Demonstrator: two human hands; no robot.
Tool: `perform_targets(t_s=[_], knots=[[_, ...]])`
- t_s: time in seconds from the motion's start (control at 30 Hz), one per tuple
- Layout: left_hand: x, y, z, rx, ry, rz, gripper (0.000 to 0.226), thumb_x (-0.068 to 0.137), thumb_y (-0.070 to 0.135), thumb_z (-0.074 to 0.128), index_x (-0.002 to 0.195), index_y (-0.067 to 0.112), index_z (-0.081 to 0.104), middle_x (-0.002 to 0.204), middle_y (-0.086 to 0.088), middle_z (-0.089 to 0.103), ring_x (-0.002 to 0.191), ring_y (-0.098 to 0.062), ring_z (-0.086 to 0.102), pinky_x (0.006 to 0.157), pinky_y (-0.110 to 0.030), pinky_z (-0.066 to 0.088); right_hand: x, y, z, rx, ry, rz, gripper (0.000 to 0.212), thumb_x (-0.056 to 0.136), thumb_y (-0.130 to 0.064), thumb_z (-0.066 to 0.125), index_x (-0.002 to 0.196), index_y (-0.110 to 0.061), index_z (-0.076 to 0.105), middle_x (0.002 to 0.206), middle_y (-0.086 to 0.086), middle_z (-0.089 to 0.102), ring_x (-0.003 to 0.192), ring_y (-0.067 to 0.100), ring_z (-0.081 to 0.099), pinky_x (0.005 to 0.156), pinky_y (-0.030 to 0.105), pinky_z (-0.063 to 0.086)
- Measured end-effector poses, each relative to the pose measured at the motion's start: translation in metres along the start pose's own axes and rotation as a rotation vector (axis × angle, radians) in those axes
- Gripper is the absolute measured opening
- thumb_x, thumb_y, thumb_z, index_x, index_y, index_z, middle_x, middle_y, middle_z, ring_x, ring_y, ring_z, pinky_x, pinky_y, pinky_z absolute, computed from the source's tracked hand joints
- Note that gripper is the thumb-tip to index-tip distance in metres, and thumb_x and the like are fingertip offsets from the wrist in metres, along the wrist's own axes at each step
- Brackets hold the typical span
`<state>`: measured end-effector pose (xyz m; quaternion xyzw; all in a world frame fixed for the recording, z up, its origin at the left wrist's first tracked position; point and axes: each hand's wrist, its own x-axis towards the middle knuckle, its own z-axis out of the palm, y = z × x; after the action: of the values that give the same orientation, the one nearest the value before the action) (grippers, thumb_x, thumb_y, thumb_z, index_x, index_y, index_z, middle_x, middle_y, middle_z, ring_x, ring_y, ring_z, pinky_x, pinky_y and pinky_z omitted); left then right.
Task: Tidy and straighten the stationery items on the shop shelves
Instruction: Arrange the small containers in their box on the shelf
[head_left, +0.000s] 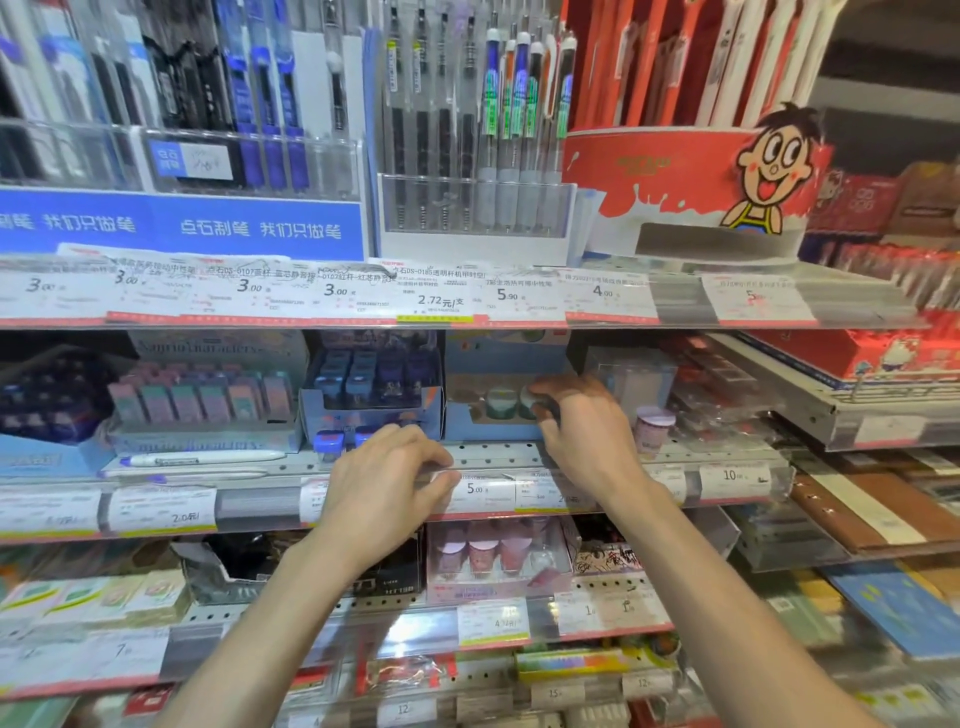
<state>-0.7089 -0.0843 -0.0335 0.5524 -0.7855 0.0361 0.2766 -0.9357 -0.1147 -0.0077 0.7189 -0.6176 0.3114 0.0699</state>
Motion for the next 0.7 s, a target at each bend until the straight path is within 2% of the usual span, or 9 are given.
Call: perform_targets(t_s=[0.07,0.2,0.33,0.53,0.7], knots=[[0.000,0.000,0.000,-0.002,-0.001,-0.001,0.027,0.090,0.056,0.055,0.102,0.036,0.069,0.098,0.021,0.061,0.101,-0.003,0.051,0.072,-0.032,0.048,0.000,0.000,0.001,-0.009,0.008,-0.021,0.029,0.095,-0.016,0.056,0.120,-0.019,0.071,0.134,-0.002,0.061,0.127,0.022,0.050,0.102,0.035,0.046],[0.000,-0.001,0.001,0.001,0.002,0.002,0.027,0.089,0.056,0.055,0.102,0.037,0.069,0.098,0.021,0.061,0.100,-0.003,0.051,0.072,-0.033,0.050,-0.001,-0.002,0.004,-0.022,0.009,-0.038,0.033,0.091,-0.011,0.056,0.120,-0.017,0.071,0.128,-0.003,0.064,0.122,0.023,0.053,0.099,0.036,0.050],[0.000,-0.001,0.001,-0.010,0.007,0.001,0.026,0.089,0.056,0.056,0.101,0.036,0.069,0.098,0.021,0.062,0.099,-0.003,0.051,0.072,-0.034,0.051,-0.008,-0.005,0.006,-0.029,0.016,-0.032,0.039,0.090,-0.010,0.051,0.125,-0.018,0.067,0.133,-0.004,0.062,0.126,0.023,0.049,0.098,0.038,0.050],[-0.001,-0.001,0.002,-0.014,0.017,-0.001,0.024,0.089,0.054,0.057,0.099,0.036,0.070,0.098,0.021,0.062,0.101,-0.005,0.052,0.070,-0.032,0.047,-0.016,-0.005,0.005,-0.037,0.005,-0.059,0.042,0.093,-0.011,0.047,0.131,-0.016,0.063,0.138,0.001,0.061,0.127,0.028,0.049,0.106,0.036,0.043],[0.000,-0.001,0.003,0.001,0.015,-0.005,0.025,0.089,0.055,0.056,0.100,0.037,0.069,0.100,0.021,0.061,0.101,-0.005,0.052,0.070,-0.032,0.048,-0.026,0.006,-0.015,-0.029,0.146,-0.028,0.027,0.094,-0.017,0.052,0.115,-0.012,0.068,0.119,0.007,0.063,0.105,0.028,0.057,0.087,0.041,0.050]])
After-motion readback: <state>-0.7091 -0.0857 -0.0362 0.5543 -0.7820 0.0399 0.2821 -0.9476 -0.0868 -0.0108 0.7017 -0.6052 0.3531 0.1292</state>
